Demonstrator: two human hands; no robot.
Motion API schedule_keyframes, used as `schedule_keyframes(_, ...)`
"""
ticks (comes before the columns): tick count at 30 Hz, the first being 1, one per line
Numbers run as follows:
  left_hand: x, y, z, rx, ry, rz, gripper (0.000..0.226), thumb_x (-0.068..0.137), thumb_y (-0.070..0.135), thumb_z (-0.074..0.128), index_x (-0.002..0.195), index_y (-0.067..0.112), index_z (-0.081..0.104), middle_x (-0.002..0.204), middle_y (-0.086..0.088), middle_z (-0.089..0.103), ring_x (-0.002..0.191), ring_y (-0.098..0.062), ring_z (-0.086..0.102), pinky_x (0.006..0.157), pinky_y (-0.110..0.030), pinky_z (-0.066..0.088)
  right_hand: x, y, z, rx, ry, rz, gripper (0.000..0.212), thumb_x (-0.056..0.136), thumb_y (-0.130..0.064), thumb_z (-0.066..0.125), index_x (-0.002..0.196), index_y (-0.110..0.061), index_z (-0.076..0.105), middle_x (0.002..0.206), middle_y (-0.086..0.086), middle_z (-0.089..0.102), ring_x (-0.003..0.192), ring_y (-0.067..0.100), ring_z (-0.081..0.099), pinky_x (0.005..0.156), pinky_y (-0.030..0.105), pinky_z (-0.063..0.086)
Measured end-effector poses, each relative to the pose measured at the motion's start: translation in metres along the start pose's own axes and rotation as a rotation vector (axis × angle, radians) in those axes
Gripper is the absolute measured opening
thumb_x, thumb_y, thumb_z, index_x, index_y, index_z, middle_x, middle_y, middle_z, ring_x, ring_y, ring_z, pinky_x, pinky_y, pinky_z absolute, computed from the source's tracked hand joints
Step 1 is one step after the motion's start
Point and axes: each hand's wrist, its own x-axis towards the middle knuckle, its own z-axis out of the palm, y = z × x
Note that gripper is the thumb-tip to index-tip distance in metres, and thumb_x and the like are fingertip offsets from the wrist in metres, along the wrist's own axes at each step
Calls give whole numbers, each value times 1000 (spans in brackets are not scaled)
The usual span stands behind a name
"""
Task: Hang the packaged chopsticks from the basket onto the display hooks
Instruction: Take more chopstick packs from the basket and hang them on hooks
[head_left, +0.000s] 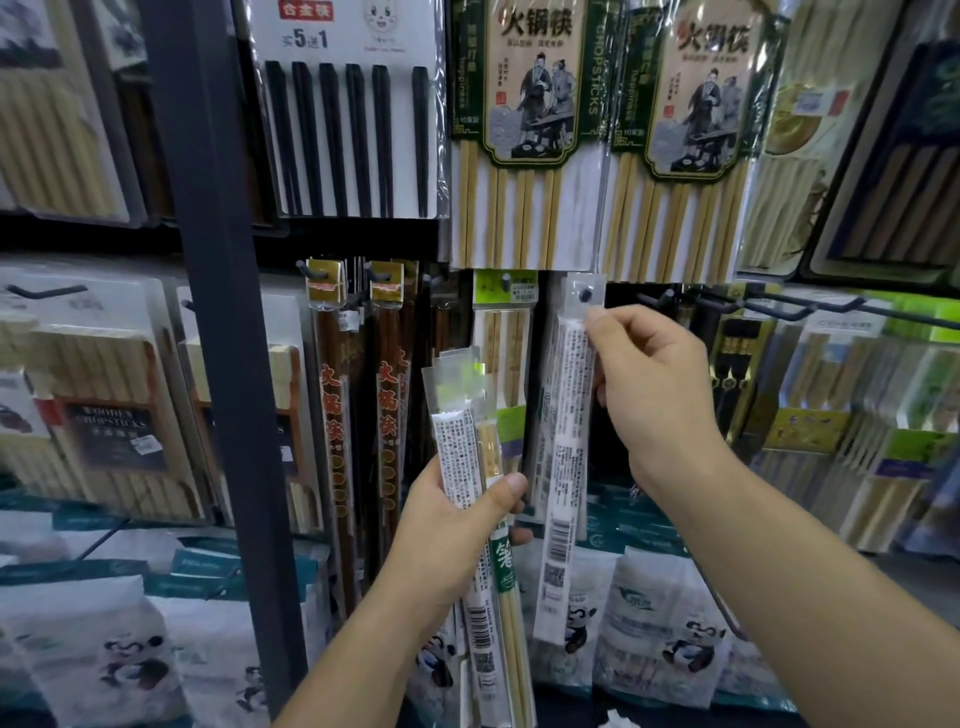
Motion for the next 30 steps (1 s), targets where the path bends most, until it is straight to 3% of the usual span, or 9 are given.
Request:
schedule_keyframes(2,-1,0,0,7,-12,8,20,91,7,74,109,3,64,87,-15,69,78,-29,69,66,-38,61,6,-2,0,14,22,9,37,100,-32,62,84,0,65,74,28,47,65,22,40,60,36,35)
schedule_keyframes(6,-2,1,0,2,-22,14,18,91,5,73,106,2,64,81,-12,68,74,-27,68,66,-39,62,13,0,2,37,46,57,43,100,-31,62,84,10,58,73,13,46,69,24,38,66,38,37)
schedule_keyframes(11,-4,3,1,-8,-36,11,12,91,6,73,102,9,68,79,-6,74,70,-28,69,63,-35,61,16,6,4,-39,61,66,48,99,-32,64,81,11,55,69,11,43,65,21,37,64,33,38)
schedule_keyframes(14,-3,2,0,7,-16,-3,17,91,7,75,105,12,68,83,-2,75,78,-28,73,65,-34,61,20,13,4,-142,79,62,53,99,-39,63,76,8,54,62,9,38,57,16,35,60,30,36)
schedule_keyframes(19,-2,1,0,-4,-10,-11,20,88,5,77,105,12,68,82,0,73,78,-21,72,67,-35,62,26,27,2,-243,116,33,44,97,-48,63,74,-11,68,57,-6,55,52,2,48,59,24,43)
schedule_keyframes(25,-1,1,1,-13,-34,5,15,90,3,75,103,4,67,86,-13,71,77,-27,70,67,-36,62,15,37,6,-302,191,38,30,94,-46,68,80,-20,61,70,-11,56,60,-8,51,57,18,37)
schedule_keyframes(27,-1,2,1,-17,-56,15,14,90,3,74,103,9,71,86,-11,74,77,-26,72,68,-36,62,1,38,9,-302,158,32,27,93,-40,70,78,-21,59,67,-13,56,59,-6,50,55,14,38)
schedule_keyframes(30,-1,2,1,-14,-58,28,20,89,3,76,97,22,75,88,-7,76,78,-25,74,69,-38,63,-21,36,16,-220,-58,24,26,92,-37,72,74,-19,64,61,-15,57,57,-3,50,55,11,42)
